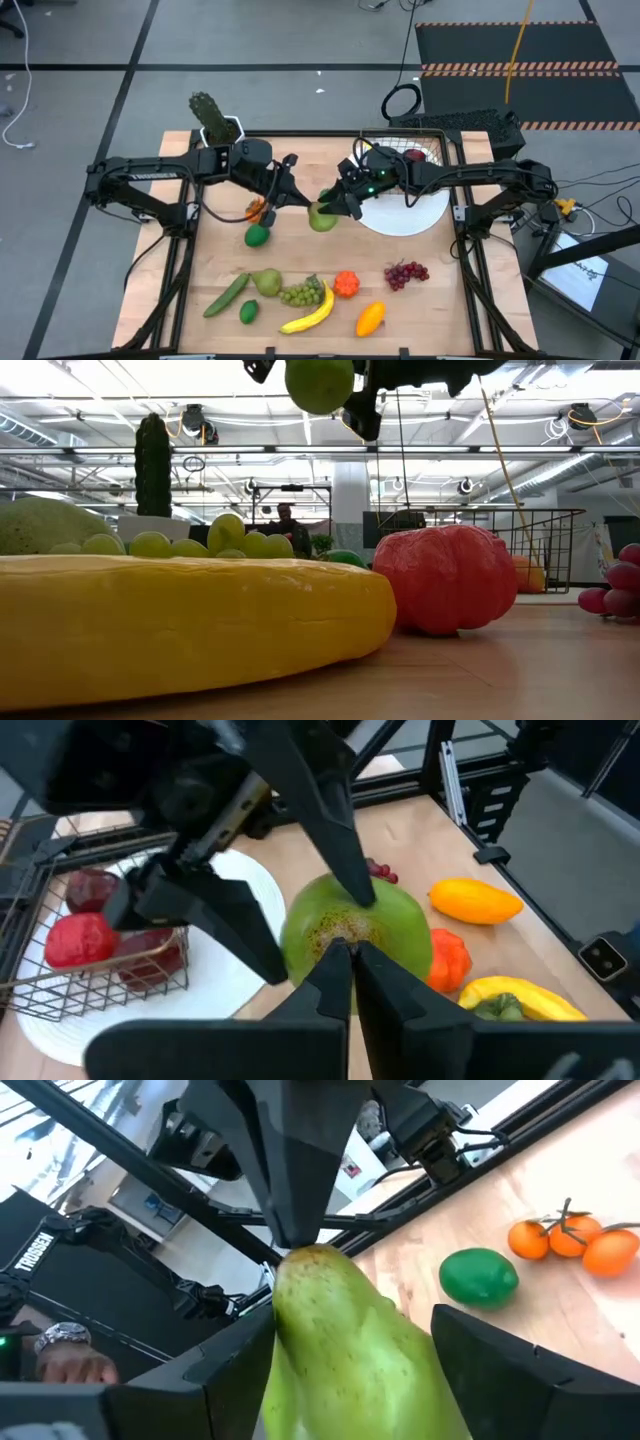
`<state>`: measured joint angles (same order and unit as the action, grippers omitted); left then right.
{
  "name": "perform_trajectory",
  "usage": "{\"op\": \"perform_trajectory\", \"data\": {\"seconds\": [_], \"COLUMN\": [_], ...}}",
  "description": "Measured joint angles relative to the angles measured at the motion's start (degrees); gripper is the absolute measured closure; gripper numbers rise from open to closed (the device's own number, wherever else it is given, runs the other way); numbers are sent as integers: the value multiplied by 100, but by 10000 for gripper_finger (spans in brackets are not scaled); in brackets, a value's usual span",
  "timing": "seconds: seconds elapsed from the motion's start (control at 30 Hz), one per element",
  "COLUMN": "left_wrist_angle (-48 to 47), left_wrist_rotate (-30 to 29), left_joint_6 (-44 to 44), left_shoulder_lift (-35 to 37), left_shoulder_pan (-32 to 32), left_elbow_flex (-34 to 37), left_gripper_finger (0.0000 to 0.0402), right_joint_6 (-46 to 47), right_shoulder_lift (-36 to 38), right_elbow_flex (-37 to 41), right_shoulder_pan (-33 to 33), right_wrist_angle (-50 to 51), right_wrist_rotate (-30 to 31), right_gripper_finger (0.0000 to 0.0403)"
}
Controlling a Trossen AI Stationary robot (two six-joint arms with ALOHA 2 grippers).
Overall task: Build produce basket
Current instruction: Put the top right pear into the gold wire basket
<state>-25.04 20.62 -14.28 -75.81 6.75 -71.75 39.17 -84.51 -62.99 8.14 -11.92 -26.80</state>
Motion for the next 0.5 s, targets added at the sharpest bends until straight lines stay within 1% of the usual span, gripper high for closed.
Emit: {"op": "perform_trajectory", "data": {"seconds": [0.13, 0.2, 0.3, 0.37, 0.5], "left_wrist_angle": [190, 509, 674, 1021, 1197], "left_wrist_rotate": [-2, 9, -5, -9, -182], "left_joint_6": [274, 381, 556, 706, 912], "left_shoulder_lift": [-182, -329, -498, -610, -678], "left_shoulder_pan": [99, 107, 103, 102, 101], "left_elbow_flex": [0, -13, 0, -4, 2], "left_gripper_finger": [395, 389, 389, 395, 394], "right_joint_6": [-245, -419, -523, -576, -760], "right_shoulder_lift": [0, 0, 0, 0, 6], "right_elbow_flex": [33, 33, 33, 33, 25], "right_shoulder_pan": [3, 14, 58, 112, 240], "right_wrist_angle": [-43, -30, 20, 68, 199], "right_wrist_rotate": [-7, -15, -76, -322, -633], "right_gripper_finger": [154, 161, 179, 193, 227]}}
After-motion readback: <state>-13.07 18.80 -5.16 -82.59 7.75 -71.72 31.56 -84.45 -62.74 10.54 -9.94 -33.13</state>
